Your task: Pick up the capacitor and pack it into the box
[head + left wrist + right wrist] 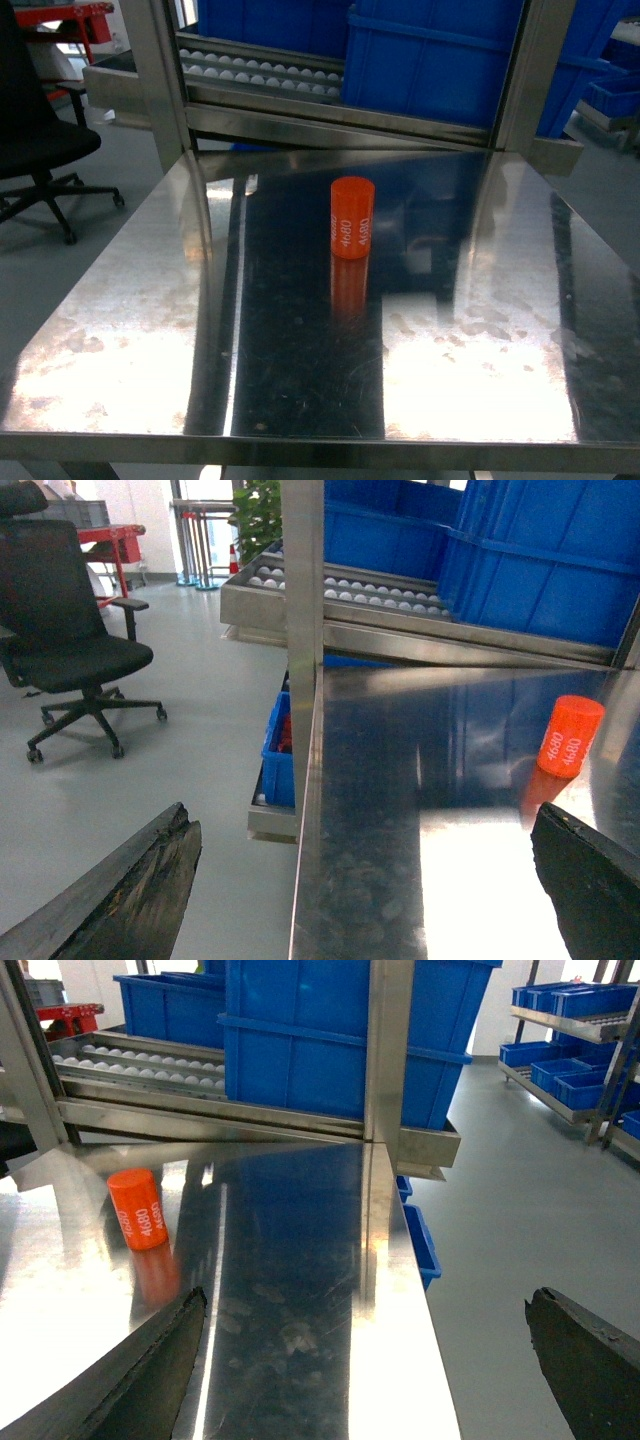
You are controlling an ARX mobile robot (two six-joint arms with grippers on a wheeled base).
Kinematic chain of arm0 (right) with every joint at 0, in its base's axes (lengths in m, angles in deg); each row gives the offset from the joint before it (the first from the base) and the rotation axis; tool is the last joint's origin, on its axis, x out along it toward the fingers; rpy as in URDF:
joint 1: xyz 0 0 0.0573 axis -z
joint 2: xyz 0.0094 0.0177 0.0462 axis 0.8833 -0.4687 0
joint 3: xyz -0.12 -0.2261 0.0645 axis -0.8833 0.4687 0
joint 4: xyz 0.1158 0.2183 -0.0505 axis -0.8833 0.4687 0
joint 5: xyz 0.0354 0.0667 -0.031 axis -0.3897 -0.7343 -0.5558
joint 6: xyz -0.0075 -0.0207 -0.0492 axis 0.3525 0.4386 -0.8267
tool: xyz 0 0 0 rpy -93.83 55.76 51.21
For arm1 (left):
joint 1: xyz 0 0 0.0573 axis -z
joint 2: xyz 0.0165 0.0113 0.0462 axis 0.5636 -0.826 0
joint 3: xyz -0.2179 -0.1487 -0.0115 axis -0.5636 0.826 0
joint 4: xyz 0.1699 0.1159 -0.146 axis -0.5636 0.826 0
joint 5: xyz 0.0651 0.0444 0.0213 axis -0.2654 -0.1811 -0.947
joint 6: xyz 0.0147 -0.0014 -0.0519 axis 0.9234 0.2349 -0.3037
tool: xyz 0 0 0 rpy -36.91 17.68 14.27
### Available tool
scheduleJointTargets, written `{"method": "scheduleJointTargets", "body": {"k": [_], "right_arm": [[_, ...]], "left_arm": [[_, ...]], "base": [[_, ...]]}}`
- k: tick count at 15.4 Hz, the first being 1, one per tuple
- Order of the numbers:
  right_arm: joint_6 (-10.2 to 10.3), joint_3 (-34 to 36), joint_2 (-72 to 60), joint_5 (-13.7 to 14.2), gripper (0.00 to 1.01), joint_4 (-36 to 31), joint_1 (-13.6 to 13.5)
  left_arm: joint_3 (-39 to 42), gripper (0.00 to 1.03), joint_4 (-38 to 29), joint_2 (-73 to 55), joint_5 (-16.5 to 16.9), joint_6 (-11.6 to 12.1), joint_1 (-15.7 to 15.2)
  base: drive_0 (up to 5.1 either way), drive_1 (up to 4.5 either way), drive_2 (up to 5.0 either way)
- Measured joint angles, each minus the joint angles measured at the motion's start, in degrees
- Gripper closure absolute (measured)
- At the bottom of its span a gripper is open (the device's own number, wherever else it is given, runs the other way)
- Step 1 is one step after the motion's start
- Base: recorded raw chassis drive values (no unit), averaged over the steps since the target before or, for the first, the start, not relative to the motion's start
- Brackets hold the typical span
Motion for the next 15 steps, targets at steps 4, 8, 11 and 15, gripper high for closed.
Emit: {"method": "scheduleJointTargets", "body": {"k": [4, 8, 11, 15], "right_arm": [[0.0, 0.0, 0.0, 0.0, 0.03, 0.0, 0.0], [0.0, 0.0, 0.0, 0.0, 0.03, 0.0, 0.0], [0.0, 0.0, 0.0, 0.0, 0.03, 0.0, 0.0], [0.0, 0.0, 0.0, 0.0, 0.03, 0.0, 0.0]], "left_arm": [[0.0, 0.05, 0.0, 0.0, 0.0, 0.0, 0.0], [0.0, 0.05, 0.2, 0.0, -0.4, -0.2, 0.1], [-0.9, 0.05, -26.0, -27.8, -9.8, -3.0, 8.8], [-20.6, 0.05, -62.2, -79.0, 0.2, -2.5, 13.7]], "base": [[0.0, 0.0, 0.0], [0.0, 0.0, 0.0], [0.0, 0.0, 0.0], [0.0, 0.0, 0.0]]}}
